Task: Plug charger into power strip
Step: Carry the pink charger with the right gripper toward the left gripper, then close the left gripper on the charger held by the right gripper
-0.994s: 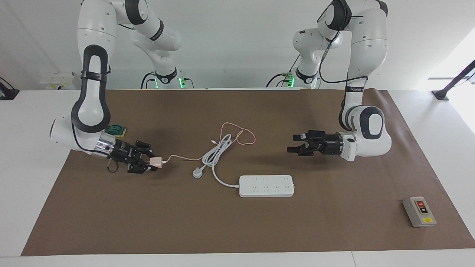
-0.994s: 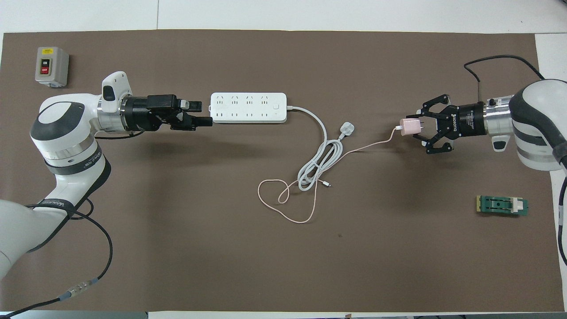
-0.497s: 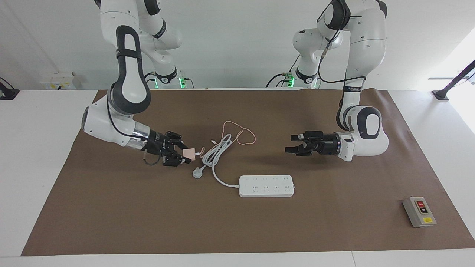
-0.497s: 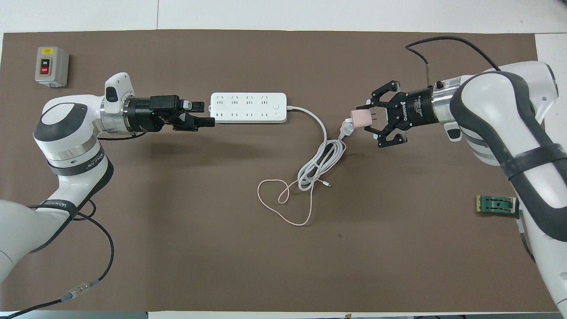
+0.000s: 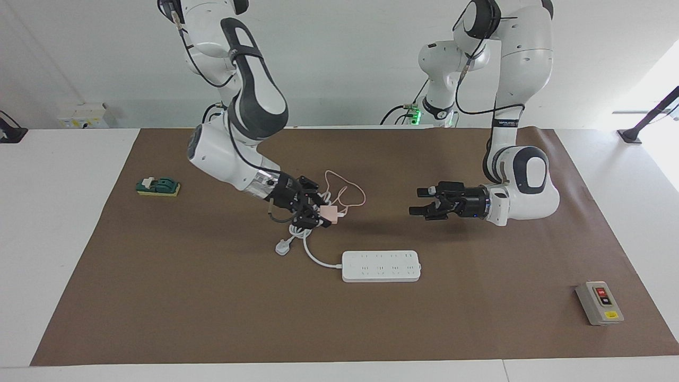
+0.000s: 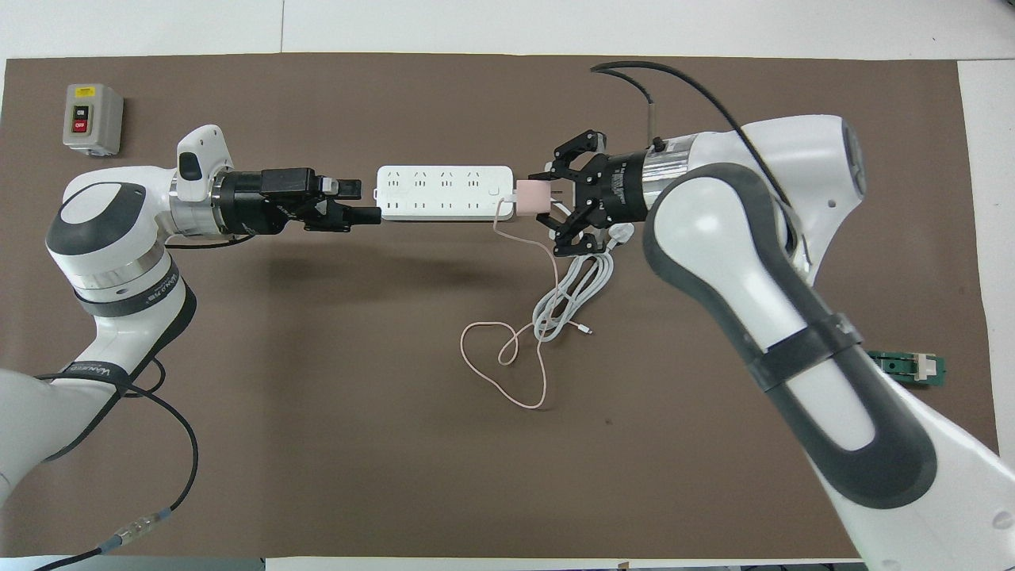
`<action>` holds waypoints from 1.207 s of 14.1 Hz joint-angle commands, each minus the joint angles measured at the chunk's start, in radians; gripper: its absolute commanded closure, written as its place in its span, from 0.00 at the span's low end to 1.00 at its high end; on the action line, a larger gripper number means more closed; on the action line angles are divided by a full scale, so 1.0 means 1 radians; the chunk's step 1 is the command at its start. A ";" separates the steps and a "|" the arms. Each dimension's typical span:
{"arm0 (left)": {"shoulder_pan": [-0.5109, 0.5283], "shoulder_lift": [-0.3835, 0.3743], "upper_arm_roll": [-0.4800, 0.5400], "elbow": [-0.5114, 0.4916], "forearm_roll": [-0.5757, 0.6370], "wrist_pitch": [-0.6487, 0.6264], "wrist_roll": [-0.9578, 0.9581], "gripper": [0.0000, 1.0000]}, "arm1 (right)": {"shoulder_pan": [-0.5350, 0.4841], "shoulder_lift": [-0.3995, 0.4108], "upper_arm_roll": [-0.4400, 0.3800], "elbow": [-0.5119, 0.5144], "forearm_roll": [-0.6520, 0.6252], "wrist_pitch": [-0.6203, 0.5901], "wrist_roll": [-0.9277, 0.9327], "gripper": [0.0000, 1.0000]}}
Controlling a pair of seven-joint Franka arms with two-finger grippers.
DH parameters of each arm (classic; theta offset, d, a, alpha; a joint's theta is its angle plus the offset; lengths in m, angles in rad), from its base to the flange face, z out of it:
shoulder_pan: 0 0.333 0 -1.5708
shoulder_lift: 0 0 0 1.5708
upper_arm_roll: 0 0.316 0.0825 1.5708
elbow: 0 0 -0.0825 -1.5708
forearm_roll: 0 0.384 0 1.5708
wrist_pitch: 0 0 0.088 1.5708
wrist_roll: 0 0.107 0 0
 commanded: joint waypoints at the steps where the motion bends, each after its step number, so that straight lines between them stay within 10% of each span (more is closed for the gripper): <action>1: -0.010 -0.032 0.008 -0.055 -0.022 0.026 0.019 0.00 | 0.084 0.003 -0.005 0.017 0.021 0.064 0.036 1.00; 17: -0.020 -0.051 0.008 -0.109 -0.022 0.039 0.140 0.00 | 0.201 0.122 -0.005 0.175 0.021 0.092 0.115 1.00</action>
